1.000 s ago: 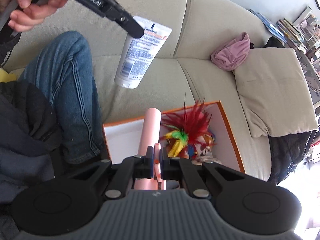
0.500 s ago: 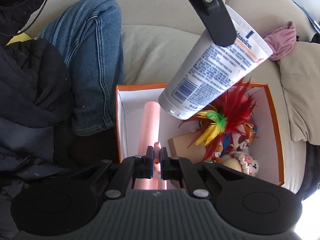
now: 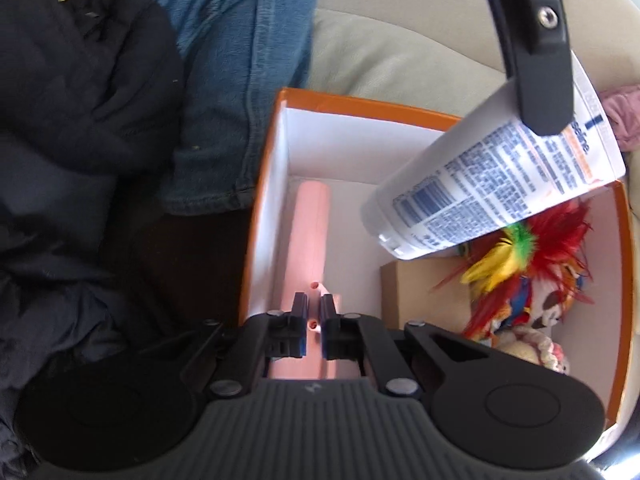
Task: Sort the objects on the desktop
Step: 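Carry the Vaseline tube and pink item over the orange-rimmed box and lower them, then open the left tool releasing the Vaseline tube while the right tool releases the pink item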
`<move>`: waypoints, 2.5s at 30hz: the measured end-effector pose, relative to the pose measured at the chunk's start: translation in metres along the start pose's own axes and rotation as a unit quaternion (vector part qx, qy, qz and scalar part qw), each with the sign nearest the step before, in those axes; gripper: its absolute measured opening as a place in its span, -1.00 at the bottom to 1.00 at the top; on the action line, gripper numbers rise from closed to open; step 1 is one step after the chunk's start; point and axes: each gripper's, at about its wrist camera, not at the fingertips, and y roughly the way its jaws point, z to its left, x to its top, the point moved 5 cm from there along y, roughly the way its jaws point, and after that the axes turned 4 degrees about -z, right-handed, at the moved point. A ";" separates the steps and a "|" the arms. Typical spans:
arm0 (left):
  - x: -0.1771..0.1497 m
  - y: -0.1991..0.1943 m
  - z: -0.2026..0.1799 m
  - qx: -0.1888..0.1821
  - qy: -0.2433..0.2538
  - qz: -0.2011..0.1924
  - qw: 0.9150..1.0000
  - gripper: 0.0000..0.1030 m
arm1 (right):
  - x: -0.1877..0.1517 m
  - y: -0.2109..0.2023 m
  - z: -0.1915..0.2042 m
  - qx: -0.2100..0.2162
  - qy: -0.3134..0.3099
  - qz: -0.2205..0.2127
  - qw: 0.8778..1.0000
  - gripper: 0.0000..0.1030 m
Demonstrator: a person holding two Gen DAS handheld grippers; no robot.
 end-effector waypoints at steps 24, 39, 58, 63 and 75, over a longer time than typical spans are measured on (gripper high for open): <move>-0.043 0.040 0.006 0.097 0.065 -0.010 0.993 -0.82 | -0.027 -0.036 0.014 -0.120 0.174 -0.083 0.974 -0.60; -0.061 0.034 0.008 0.072 0.059 0.009 0.996 -0.63 | -0.020 -0.035 0.009 -0.183 0.316 -0.116 0.924 -0.33; -0.039 -0.066 -0.018 0.044 0.034 -0.182 0.982 0.00 | -0.027 -0.101 0.021 -0.344 0.532 -0.214 0.744 -0.02; -0.049 -0.057 -0.019 0.075 0.054 -0.175 0.980 0.33 | -0.020 -0.106 0.035 -0.369 0.555 -0.241 0.705 0.10; -0.099 -0.027 -0.002 0.141 0.051 -0.123 0.981 0.47 | -0.029 -0.055 0.065 -0.383 0.589 -0.182 0.688 0.43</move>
